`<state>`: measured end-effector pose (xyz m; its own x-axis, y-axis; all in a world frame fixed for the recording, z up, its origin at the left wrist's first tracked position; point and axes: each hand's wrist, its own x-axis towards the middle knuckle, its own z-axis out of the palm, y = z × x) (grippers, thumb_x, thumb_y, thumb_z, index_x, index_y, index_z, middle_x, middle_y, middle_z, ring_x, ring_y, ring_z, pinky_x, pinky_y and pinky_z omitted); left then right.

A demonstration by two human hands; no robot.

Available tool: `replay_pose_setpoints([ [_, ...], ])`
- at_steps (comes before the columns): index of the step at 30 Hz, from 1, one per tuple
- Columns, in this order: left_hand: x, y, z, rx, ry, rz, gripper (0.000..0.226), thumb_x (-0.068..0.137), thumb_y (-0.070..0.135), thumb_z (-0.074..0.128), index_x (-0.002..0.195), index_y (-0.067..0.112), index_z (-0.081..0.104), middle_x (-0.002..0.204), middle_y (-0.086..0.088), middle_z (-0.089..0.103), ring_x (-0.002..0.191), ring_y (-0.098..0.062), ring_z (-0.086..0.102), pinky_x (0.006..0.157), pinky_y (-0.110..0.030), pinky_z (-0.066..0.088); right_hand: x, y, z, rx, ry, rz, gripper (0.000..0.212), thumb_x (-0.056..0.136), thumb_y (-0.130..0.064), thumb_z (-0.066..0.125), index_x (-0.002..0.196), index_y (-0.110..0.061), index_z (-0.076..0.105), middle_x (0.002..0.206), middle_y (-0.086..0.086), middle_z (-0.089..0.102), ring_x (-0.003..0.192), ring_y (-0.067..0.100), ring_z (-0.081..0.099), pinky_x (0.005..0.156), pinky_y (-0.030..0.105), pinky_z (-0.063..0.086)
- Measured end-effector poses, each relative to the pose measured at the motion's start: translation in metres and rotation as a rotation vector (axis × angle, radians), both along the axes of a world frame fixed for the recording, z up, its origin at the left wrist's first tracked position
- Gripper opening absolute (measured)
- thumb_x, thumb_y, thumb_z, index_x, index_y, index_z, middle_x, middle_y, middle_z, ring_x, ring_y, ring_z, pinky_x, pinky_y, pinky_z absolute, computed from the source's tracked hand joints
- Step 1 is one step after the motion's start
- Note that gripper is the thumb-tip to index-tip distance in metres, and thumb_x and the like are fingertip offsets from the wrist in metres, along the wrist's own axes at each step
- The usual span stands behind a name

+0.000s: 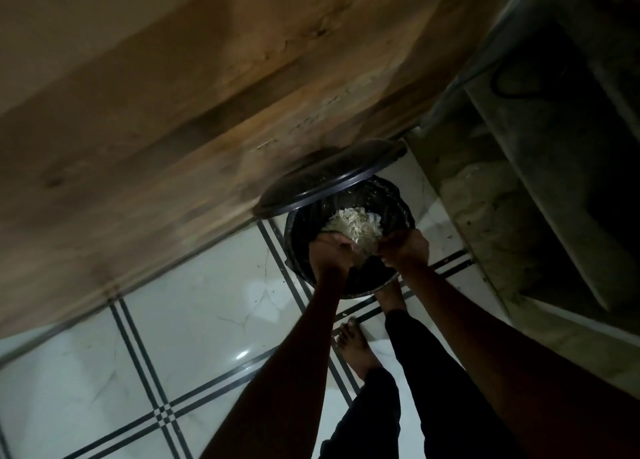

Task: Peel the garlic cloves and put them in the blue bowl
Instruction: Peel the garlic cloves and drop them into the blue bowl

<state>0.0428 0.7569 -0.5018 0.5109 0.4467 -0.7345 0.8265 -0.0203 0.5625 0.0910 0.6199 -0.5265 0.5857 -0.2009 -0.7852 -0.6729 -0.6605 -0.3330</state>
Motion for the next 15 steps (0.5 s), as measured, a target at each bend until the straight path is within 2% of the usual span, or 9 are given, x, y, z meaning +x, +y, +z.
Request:
replay_pose_setpoints([
  [1,0.003,0.002,-0.007,0.156,0.046,-0.138,0.005,0.090,0.010,0.069,0.090,0.008,0.074,0.090,-0.011,0.074,0.092,-0.031,0.073,0.084,-0.041,0.060,0.000,0.002,-0.004,-0.020,-0.023,0.051,0.044,0.069,-0.039,0.078,0.098,-0.007,0.072,0.084,0.012,0.075,0.075,0.029,0.075,0.072,0.045,0.064],
  [3,0.002,0.001,-0.018,0.411,0.151,-0.415,0.033,0.095,0.034,0.066,0.115,0.008,0.068,0.116,-0.014,0.069,0.114,-0.032,0.065,0.098,-0.039,0.051,0.000,0.009,0.003,-0.056,-0.058,0.102,0.043,0.079,-0.037,0.073,0.104,-0.003,0.069,0.094,0.016,0.075,0.085,0.032,0.074,0.078,0.042,0.062],
  [5,0.003,0.000,-0.024,0.486,0.196,-0.555,0.047,0.098,0.046,0.058,0.128,0.010,0.059,0.129,-0.014,0.061,0.123,-0.031,0.056,0.102,-0.036,0.042,-0.002,0.011,-0.007,-0.078,-0.084,0.139,0.031,0.090,-0.030,0.065,0.097,0.000,0.069,0.089,0.017,0.074,0.084,0.033,0.074,0.078,0.040,0.062],
  [7,0.005,0.001,-0.030,0.525,0.149,-0.637,0.039,0.102,0.041,0.052,0.128,0.013,0.059,0.131,-0.011,0.059,0.124,-0.029,0.055,0.102,-0.033,0.039,-0.002,0.008,-0.024,-0.067,-0.105,0.172,0.029,0.091,-0.029,0.060,0.088,-0.002,0.069,0.083,0.016,0.074,0.081,0.033,0.074,0.077,0.041,0.061],
  [10,0.006,0.004,-0.037,0.567,0.093,-0.752,0.031,0.103,0.021,0.047,0.128,0.013,0.063,0.131,-0.011,0.061,0.122,-0.031,0.056,0.102,-0.035,0.043,0.001,0.009,-0.015,-0.009,-0.025,0.237,0.015,0.089,-0.020,0.063,0.086,-0.006,0.069,0.095,0.016,0.073,0.091,0.033,0.072,0.084,0.044,0.059],
  [12,0.004,0.006,-0.040,0.616,0.051,-0.799,0.034,0.103,0.029,0.050,0.129,0.011,0.061,0.129,-0.013,0.061,0.121,-0.033,0.056,0.100,-0.036,0.042,0.001,0.010,-0.007,-0.005,0.006,0.267,0.007,0.088,-0.016,0.065,0.087,-0.009,0.066,0.102,0.016,0.072,0.095,0.034,0.070,0.086,0.045,0.058],
  [14,0.003,0.007,-0.040,0.621,0.006,-0.762,0.035,0.100,0.033,0.056,0.121,0.006,0.064,0.120,-0.018,0.065,0.113,-0.037,0.060,0.094,-0.038,0.045,-0.003,0.012,0.001,-0.089,-0.020,0.288,0.027,0.085,-0.024,0.067,0.100,-0.001,0.068,0.104,0.017,0.072,0.098,0.033,0.070,0.086,0.043,0.059],
  [15,0.003,0.006,-0.035,0.617,-0.049,-0.704,0.032,0.095,0.028,0.065,0.112,0.001,0.066,0.110,-0.021,0.067,0.103,-0.041,0.064,0.087,-0.038,0.049,-0.004,0.014,0.004,-0.138,-0.052,0.319,0.034,0.085,-0.025,0.068,0.107,0.001,0.066,0.107,0.020,0.070,0.103,0.035,0.069,0.088,0.042,0.058],
])
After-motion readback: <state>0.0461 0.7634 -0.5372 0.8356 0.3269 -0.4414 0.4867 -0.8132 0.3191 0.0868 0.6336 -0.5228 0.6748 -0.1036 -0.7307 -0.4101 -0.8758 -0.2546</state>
